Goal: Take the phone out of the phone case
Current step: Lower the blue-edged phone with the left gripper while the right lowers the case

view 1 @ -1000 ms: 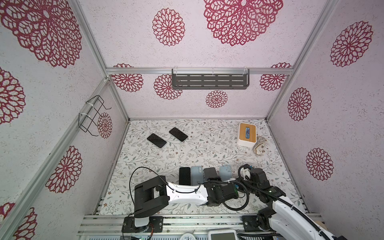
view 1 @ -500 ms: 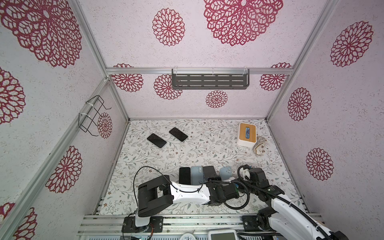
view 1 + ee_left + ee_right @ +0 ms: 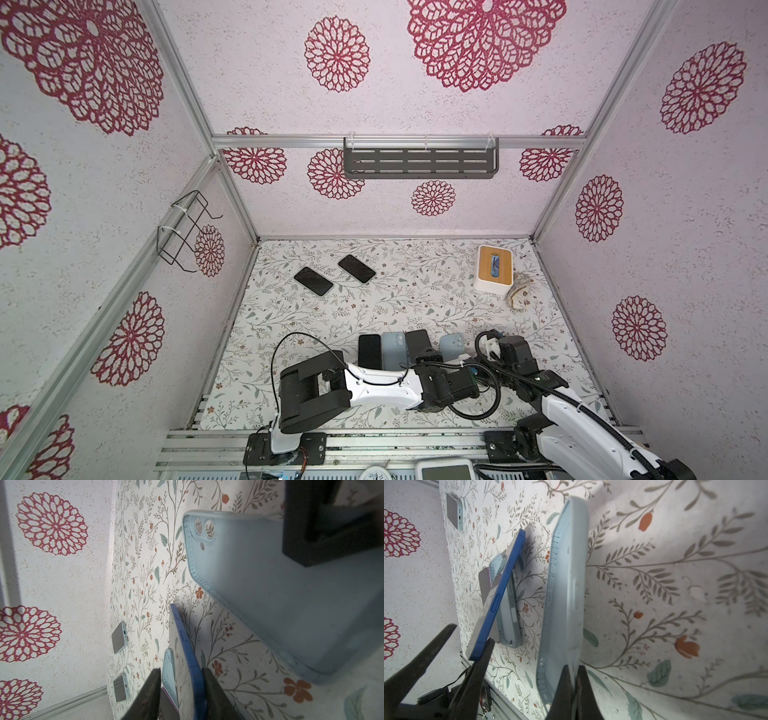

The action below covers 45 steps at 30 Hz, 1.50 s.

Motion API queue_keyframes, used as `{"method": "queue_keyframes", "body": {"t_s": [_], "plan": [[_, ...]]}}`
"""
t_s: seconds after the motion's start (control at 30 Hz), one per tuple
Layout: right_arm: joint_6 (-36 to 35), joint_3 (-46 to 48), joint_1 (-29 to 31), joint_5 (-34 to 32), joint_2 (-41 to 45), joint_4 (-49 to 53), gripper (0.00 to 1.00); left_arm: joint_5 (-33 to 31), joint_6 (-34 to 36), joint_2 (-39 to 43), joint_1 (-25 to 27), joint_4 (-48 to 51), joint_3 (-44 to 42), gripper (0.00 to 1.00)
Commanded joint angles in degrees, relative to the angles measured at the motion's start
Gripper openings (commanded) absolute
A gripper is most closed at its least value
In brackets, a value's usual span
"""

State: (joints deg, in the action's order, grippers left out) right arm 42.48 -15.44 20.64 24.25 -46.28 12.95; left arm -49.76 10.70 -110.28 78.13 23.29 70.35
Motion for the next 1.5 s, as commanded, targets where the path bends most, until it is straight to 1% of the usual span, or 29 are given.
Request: {"method": "queue_keyframes", "body": {"t_s": [0.0, 0.1, 0.2, 0.4, 0.53, 0.6, 0.73, 0.77, 0.87, 1.0, 1.17, 1.27, 1.33, 1.4, 1.47], "plan": [[-1.3, -0.7, 0.1, 2.8, 0.9, -3.5, 0.0, 2.5, -0.6, -3.8, 1.2, -0.4, 1.5, 0.38], [-1.4, -0.6, 0.0, 2.8, 1.0, -3.2, 0.0, 2.8, -1.3, -4.6, 1.5, -0.6, 1.6, 0.4], [-1.7, -0.6, -0.1, 2.6, 1.1, -2.7, 0.0, 3.6, -2.1, -5.2, 1.5, -0.6, 1.6, 0.45], [-1.7, -0.6, -0.4, 2.5, 0.9, -2.6, 0.0, 4.1, -3.3, -5.2, 1.7, -0.6, 1.4, 0.5], [-2.0, -0.7, -0.5, 2.3, 0.5, -2.4, 0.0, 4.3, -4.4, -4.9, 1.7, -0.7, 1.0, 0.55], [-2.5, -1.1, -0.5, 1.8, 0.4, -1.5, 0.0, 4.4, -5.2, -4.6, 1.8, -0.4, 0.6, 0.59], [-3.8, -2.2, -0.6, 0.1, 0.4, 0.8, 0.0, 3.1, -7.3, -2.8, 2.2, -0.6, -0.5, 0.73], [-4.2, -2.3, -0.6, -0.2, 0.3, 1.2, 0.0, 2.6, -7.7, -1.2, 2.2, -0.7, -0.8, 0.78], [-5.7, -3.1, -0.6, -1.2, -1.1, 2.6, 0.0, 1.5, -9.6, 1.9, 2.2, 0.0, -1.3, 0.83], [-7.7, -4.2, -0.7, -2.6, -3.5, 3.4, 0.0, 1.9, -13.0, 6.8, 2.2, 0.5, -3.4, 0.87], [-10.2, -6.0, -0.7, -3.3, -9.1, 0.7, 0.0, 1.0, -19.6, 15.2, 1.4, 0.9, -8.2, 0.9], [-11.8, -7.0, -0.7, -2.1, -13.8, -2.6, 0.0, 1.0, -24.4, 21.5, -0.8, 0.2, -11.7, 0.93], [-13.4, -8.2, -0.7, -2.5, -16.8, -3.2, 0.0, 1.3, -28.5, 26.1, -3.5, 0.1, -14.3, 1.0], [-14.4, -9.1, -0.7, -3.6, -18.2, -3.1, 0.0, 2.6, -32.3, 30.6, -6.6, 1.0, -16.5, 0.98], [-15.4, -9.4, -0.7, -4.6, -19.0, -3.8, 0.0, 3.0, -34.3, 35.5, -8.5, 0.6, -19.2, 0.97]]}}
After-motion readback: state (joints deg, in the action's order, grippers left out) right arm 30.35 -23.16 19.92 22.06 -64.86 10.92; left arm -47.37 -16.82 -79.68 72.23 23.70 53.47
